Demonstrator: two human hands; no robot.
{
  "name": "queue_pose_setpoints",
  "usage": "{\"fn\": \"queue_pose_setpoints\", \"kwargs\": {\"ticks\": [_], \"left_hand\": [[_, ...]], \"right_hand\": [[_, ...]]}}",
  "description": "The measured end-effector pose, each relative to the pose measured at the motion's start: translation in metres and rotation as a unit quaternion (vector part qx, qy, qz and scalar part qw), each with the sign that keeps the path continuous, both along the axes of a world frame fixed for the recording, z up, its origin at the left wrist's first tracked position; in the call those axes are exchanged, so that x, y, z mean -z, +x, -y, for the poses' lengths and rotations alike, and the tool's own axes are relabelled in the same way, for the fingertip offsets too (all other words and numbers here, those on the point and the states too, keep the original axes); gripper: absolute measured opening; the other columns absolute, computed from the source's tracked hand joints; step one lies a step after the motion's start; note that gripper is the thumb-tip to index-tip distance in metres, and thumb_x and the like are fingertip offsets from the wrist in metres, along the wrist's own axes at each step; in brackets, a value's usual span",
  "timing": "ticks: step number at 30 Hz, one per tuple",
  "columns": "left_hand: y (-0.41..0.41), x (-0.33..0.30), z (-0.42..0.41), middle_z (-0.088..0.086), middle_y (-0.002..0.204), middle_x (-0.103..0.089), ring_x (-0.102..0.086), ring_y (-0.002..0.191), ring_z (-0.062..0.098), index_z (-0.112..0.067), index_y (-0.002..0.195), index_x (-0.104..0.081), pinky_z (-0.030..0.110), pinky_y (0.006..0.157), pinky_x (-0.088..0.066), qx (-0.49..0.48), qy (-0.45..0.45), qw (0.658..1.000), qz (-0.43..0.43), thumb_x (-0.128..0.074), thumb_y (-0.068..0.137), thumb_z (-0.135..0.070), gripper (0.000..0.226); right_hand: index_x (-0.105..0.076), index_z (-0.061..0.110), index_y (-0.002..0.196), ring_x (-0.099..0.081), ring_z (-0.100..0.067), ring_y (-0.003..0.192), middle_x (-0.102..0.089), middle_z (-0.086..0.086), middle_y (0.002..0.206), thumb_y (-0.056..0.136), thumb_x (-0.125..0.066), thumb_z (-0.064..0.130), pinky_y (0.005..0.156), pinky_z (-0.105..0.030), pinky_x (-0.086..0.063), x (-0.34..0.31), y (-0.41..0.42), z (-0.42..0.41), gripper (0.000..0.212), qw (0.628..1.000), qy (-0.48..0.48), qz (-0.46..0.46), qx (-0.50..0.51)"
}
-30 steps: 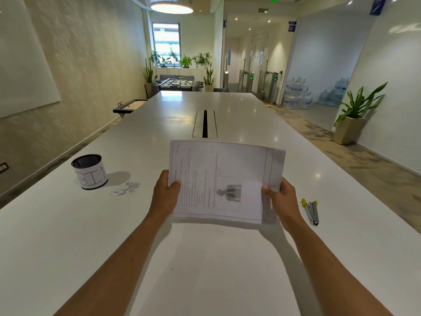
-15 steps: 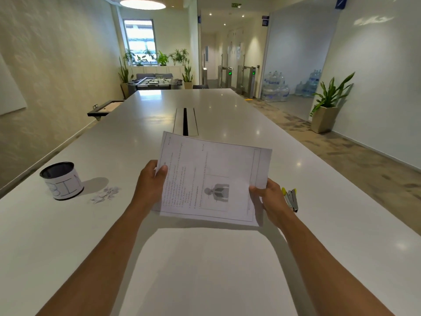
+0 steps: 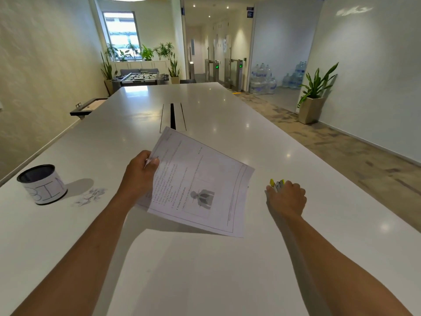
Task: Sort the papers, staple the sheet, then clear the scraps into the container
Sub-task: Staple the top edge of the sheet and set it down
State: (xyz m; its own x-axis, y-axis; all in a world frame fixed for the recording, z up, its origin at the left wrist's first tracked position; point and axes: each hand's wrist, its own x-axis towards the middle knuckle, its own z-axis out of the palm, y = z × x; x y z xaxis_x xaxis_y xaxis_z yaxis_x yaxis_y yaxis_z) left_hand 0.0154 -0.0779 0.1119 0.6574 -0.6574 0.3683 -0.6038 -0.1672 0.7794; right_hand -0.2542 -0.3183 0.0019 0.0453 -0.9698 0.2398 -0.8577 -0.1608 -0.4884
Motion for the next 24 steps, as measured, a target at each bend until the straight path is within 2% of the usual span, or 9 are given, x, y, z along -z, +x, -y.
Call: {"fn": "queue_pose_setpoints", "kwargs": {"ticks": [3, 8, 10, 13, 15, 17, 19, 21, 24], "left_hand": [[0.005, -0.006, 0.0, 0.002, 0.075, -0.056, -0.053, 0.064, 0.016, -0.013, 0.093, -0.053, 0.026, 0.056, -0.037, 0.018, 0.016, 1.0, 0.011, -0.045, 0.1, -0.023, 0.015], [0.013, -0.014, -0.002, 0.002, 0.074, -0.057, -0.052, 0.064, 0.018, -0.01, 0.092, -0.055, 0.03, 0.058, -0.038, 0.017, 0.044, 0.998, 0.044, -0.045, 0.099, -0.024, 0.018], [0.015, -0.015, -0.002, 0.005, 0.076, -0.058, -0.053, 0.066, 0.02, -0.011, 0.092, -0.055, 0.031, 0.058, -0.038, 0.016, 0.053, 0.997, 0.045, -0.045, 0.1, -0.024, 0.019], [0.015, -0.018, -0.002, 0.002, 0.076, -0.057, -0.052, 0.065, 0.019, -0.013, 0.091, -0.054, 0.03, 0.057, -0.038, 0.016, 0.07, 0.996, 0.06, -0.044, 0.1, -0.024, 0.017], [0.014, -0.023, -0.002, -0.001, 0.074, -0.056, -0.052, 0.065, 0.017, -0.013, 0.091, -0.053, 0.029, 0.056, -0.038, 0.015, 0.074, 0.995, 0.07, -0.043, 0.1, -0.024, 0.017], [0.015, -0.028, -0.001, -0.003, 0.074, -0.056, -0.053, 0.065, 0.015, -0.013, 0.092, -0.053, 0.028, 0.056, -0.038, 0.013, 0.072, 0.995, 0.073, -0.043, 0.1, -0.024, 0.017], [0.015, -0.034, -0.001, -0.003, 0.076, -0.057, -0.054, 0.066, 0.014, -0.012, 0.094, -0.053, 0.028, 0.056, -0.039, 0.013, 0.076, 0.994, 0.075, -0.043, 0.1, -0.026, 0.018], [0.016, -0.039, -0.002, -0.003, 0.078, -0.059, -0.056, 0.068, 0.014, -0.012, 0.096, -0.054, 0.028, 0.057, -0.04, 0.024, 0.084, 0.993, 0.082, -0.044, 0.1, -0.028, 0.02], [0.015, -0.046, -0.004, -0.005, 0.077, -0.059, -0.056, 0.069, 0.013, -0.014, 0.093, -0.054, 0.027, 0.057, -0.041, 0.051, 0.096, 0.99, 0.086, -0.045, 0.1, -0.029, 0.019]], "right_hand": [[-0.059, 0.003, 0.111, -0.049, -0.036, 0.112, -0.056, -0.018, 0.116, 0.088, -0.055, 0.047, 0.093, -0.043, -0.041, 0.003, 0.0, 0.01, 0.05, 0.999, 0.013, -0.04, -0.017], [-0.058, 0.001, 0.11, -0.051, -0.037, 0.111, -0.055, -0.019, 0.117, 0.091, -0.053, 0.025, 0.089, -0.042, -0.043, -0.008, 0.004, 0.021, 0.031, 0.996, 0.076, -0.033, -0.026], [-0.059, 0.0, 0.105, -0.054, -0.038, 0.106, -0.059, -0.02, 0.112, 0.089, -0.054, 0.024, 0.087, -0.041, -0.046, -0.008, 0.007, 0.023, 0.029, 0.996, 0.084, 0.011, -0.033], [-0.059, 0.001, 0.105, -0.059, -0.036, 0.102, -0.064, -0.016, 0.105, 0.092, -0.054, 0.028, 0.081, -0.038, -0.045, -0.015, 0.013, 0.023, 0.03, 0.983, 0.106, 0.132, -0.076], [-0.059, 0.005, 0.105, -0.061, -0.033, 0.1, -0.065, -0.012, 0.102, 0.094, -0.053, 0.03, 0.081, -0.04, -0.047, -0.024, 0.019, 0.019, 0.028, 0.958, 0.131, 0.227, -0.118], [-0.057, 0.007, 0.103, -0.065, -0.032, 0.094, -0.068, -0.015, 0.102, 0.096, -0.053, 0.03, 0.083, -0.048, -0.052, -0.037, 0.025, 0.01, 0.025, 0.913, 0.163, 0.334, -0.166], [-0.054, 0.004, 0.107, -0.066, -0.029, 0.086, -0.067, -0.015, 0.098, 0.098, -0.051, 0.025, 0.081, -0.046, -0.053, -0.054, 0.031, -0.002, 0.023, 0.863, 0.19, 0.414, -0.217], [-0.053, 0.0, 0.108, -0.064, -0.026, 0.078, -0.066, -0.014, 0.091, 0.099, -0.05, 0.021, 0.073, -0.039, -0.052, -0.072, 0.037, -0.013, 0.023, 0.827, 0.204, 0.453, -0.265], [-0.054, 0.001, 0.105, -0.06, -0.027, 0.072, -0.063, -0.013, 0.084, 0.099, -0.05, 0.019, 0.068, -0.038, -0.049, -0.095, 0.046, -0.028, 0.02, 0.798, 0.199, 0.46, -0.334]]}}
